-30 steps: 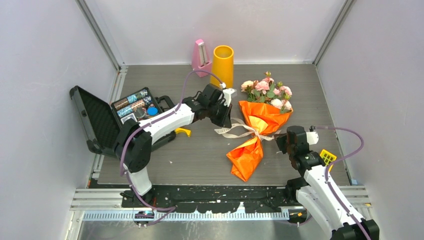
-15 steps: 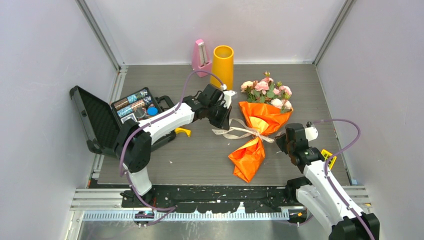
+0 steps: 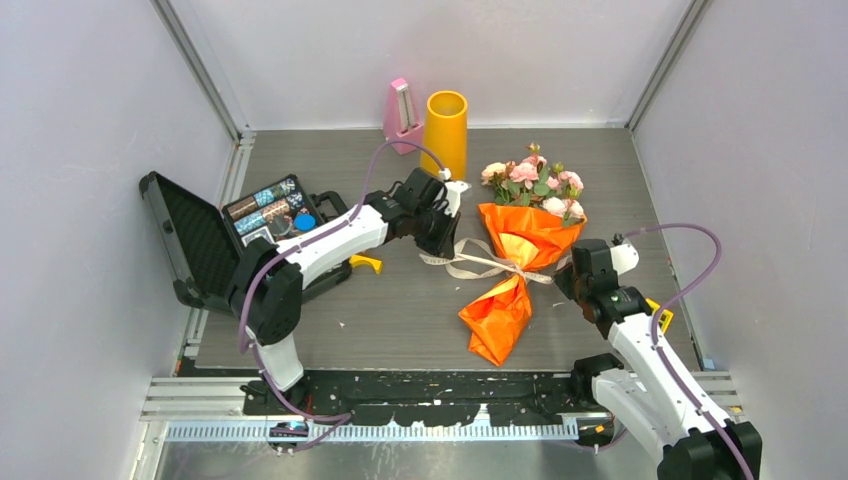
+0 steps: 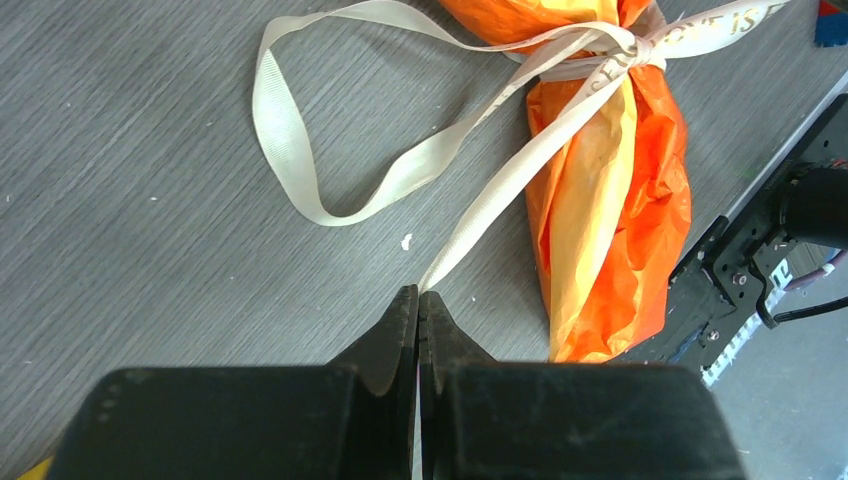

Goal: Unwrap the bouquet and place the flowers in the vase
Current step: Untie the ribbon from the wrapping paper.

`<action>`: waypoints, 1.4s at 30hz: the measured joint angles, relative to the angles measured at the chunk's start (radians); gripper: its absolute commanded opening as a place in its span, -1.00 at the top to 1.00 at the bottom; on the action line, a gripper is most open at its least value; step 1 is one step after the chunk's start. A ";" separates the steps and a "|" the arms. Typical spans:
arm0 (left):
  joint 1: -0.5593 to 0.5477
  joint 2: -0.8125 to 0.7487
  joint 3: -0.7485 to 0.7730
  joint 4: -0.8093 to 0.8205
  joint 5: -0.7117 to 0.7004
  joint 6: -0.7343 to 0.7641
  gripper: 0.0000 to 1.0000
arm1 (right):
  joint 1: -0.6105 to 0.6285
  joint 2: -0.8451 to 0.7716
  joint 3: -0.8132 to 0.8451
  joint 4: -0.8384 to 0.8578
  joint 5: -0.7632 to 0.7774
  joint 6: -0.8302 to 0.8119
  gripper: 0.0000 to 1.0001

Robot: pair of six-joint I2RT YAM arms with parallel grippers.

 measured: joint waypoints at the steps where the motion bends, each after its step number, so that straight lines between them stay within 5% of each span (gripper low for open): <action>1: 0.002 0.000 0.000 -0.002 -0.003 0.000 1.00 | 0.000 0.002 0.003 -0.001 0.000 -0.005 1.00; 42: 0.143 -0.001 0.000 -0.033 -0.020 -0.001 1.00 | -0.002 0.023 0.064 -0.108 0.134 -0.093 1.00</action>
